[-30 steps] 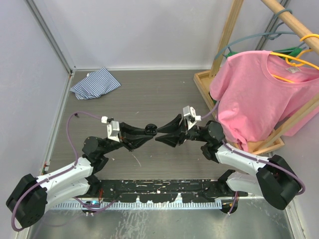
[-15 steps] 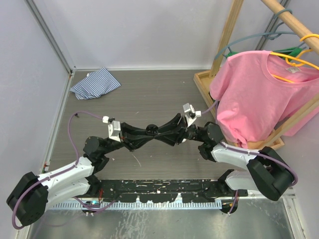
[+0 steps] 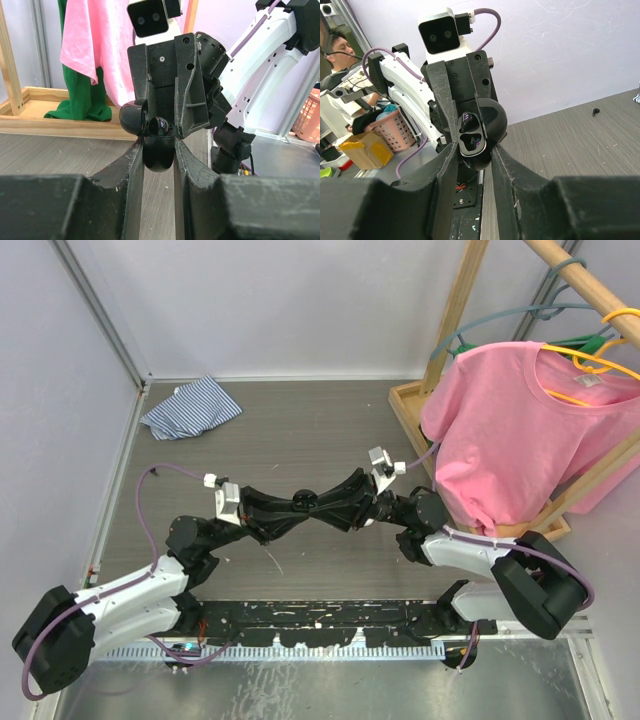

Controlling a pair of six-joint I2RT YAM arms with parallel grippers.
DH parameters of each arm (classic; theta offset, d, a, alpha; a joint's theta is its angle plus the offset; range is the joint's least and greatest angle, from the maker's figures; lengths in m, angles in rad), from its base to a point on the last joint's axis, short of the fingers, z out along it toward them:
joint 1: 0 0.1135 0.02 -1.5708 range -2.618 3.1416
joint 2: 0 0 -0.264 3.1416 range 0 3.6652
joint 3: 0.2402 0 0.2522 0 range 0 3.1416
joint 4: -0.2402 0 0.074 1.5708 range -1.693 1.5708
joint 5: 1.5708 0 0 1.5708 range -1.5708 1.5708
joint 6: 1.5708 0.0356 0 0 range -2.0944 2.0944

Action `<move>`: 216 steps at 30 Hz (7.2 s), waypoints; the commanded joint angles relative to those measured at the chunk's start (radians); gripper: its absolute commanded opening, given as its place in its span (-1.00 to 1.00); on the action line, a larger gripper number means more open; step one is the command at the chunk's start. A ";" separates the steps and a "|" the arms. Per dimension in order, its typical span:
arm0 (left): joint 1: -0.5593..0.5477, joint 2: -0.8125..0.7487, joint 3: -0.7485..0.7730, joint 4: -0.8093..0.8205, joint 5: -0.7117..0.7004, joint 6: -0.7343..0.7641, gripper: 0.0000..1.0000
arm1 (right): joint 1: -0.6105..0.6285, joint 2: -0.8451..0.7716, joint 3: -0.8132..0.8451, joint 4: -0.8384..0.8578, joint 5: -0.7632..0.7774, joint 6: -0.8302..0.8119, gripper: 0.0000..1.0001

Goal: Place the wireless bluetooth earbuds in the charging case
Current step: Adjust the charging case, then move the earbud to the center of the board.

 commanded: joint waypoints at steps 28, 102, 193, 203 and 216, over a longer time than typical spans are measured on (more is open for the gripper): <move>-0.017 -0.187 0.011 -0.099 -0.153 -0.029 -0.45 | 0.014 -0.042 0.016 0.014 0.014 -0.058 -0.62; -0.024 -0.101 0.003 -0.057 -0.215 -0.142 -0.21 | 0.001 -0.066 0.029 -0.074 -0.014 -0.178 -0.92; 1.126 0.953 1.113 -1.629 -0.666 0.061 0.31 | 0.007 -0.203 -0.270 -0.294 0.390 -0.967 -0.89; 1.129 1.073 1.202 -1.674 -0.628 0.077 0.02 | 0.011 -0.191 -0.267 -0.299 0.402 -0.976 -0.90; 1.130 1.149 1.273 -1.708 -0.596 0.087 -0.20 | 0.012 -0.183 -0.259 -0.319 0.403 -0.980 -0.92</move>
